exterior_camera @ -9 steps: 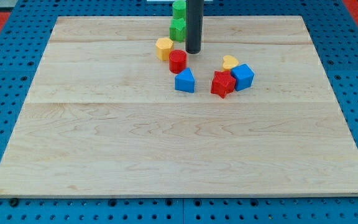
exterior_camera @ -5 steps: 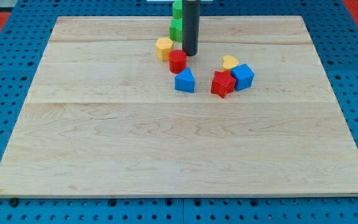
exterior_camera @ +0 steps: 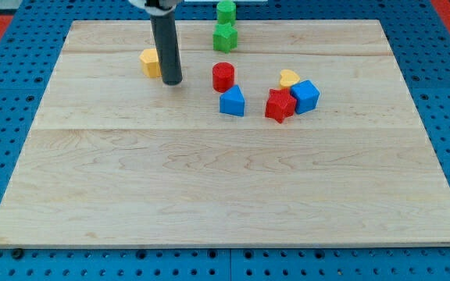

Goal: Move the red star vertically below the red circle

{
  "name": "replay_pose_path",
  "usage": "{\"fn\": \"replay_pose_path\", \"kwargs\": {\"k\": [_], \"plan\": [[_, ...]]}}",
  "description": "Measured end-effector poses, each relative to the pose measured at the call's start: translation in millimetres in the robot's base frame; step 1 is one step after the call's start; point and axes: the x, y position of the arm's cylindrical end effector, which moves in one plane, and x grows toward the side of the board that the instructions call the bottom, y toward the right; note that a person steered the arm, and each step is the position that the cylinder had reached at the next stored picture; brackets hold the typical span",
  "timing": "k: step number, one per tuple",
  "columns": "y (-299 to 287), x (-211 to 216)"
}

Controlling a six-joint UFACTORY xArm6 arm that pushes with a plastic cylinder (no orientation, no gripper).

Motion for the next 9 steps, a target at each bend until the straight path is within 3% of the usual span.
{"fn": "replay_pose_path", "kwargs": {"k": [1,2,6,7,8,9], "plan": [[0.7,58.1],[34.9,82.4],[150.8,0.0],[184.6,6.2],[185.6,49.3],[185.7,63.6]]}}
